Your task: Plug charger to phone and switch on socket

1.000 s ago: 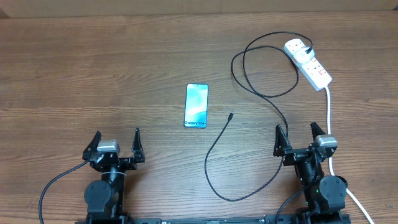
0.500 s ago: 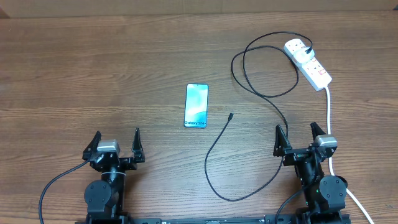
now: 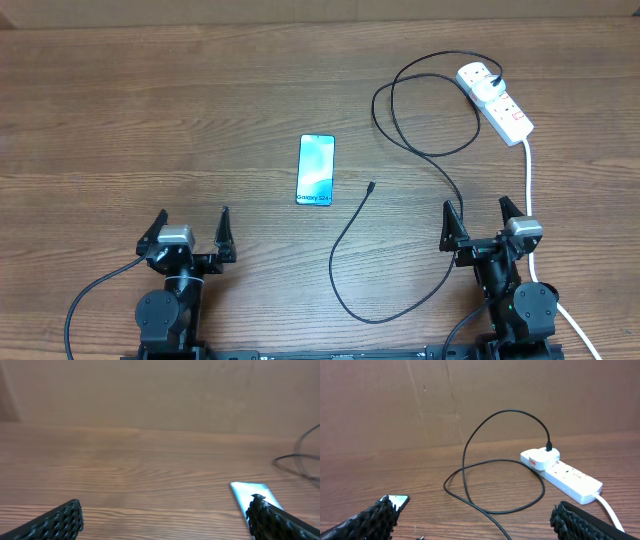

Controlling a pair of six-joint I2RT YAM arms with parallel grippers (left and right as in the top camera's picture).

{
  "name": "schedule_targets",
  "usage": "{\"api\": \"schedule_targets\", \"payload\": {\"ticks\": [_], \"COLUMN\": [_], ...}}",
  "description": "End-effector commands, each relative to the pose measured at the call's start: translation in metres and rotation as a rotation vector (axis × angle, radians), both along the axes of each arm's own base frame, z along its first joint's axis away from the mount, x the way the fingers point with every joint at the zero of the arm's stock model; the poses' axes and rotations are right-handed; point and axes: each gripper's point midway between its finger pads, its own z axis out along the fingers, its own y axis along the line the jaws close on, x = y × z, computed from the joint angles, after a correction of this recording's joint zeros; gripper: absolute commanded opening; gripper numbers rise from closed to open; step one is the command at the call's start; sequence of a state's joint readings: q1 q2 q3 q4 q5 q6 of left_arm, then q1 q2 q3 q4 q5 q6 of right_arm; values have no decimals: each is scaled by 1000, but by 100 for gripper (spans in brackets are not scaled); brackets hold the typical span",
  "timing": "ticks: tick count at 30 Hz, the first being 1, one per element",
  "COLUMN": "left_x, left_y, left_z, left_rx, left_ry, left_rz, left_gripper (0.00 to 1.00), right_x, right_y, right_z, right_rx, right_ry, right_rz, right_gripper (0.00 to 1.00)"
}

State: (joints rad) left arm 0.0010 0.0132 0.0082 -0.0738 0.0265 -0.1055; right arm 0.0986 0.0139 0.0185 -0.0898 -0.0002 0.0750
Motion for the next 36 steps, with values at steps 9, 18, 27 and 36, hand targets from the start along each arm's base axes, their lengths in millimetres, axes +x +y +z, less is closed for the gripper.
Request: {"api": "schedule_targets", "payload": {"ticks": [9,18,27,36], "left_x": [-7,-25,-59,-55], "left_y": [-40,-40,-28,-23], "left_z": [42,113,194,248], "left_rx": [-465,-424,-397,-409], "left_ry": [-104,-406,-640,-457], "left_rz": [-235,-305,-281,-209], "left_gripper": [100,100,100,100], "right_x": [0,0,0,0], "right_y": [-1,-1,-1,-1], "right_z": [-1,-1,-1,-1], "right_rx": [3,3,3,3], "right_ry": [-5,-5,-5,-5], "right_rz": [-4,-4,-4,-4], "right_gripper": [100,100,100,100]}}
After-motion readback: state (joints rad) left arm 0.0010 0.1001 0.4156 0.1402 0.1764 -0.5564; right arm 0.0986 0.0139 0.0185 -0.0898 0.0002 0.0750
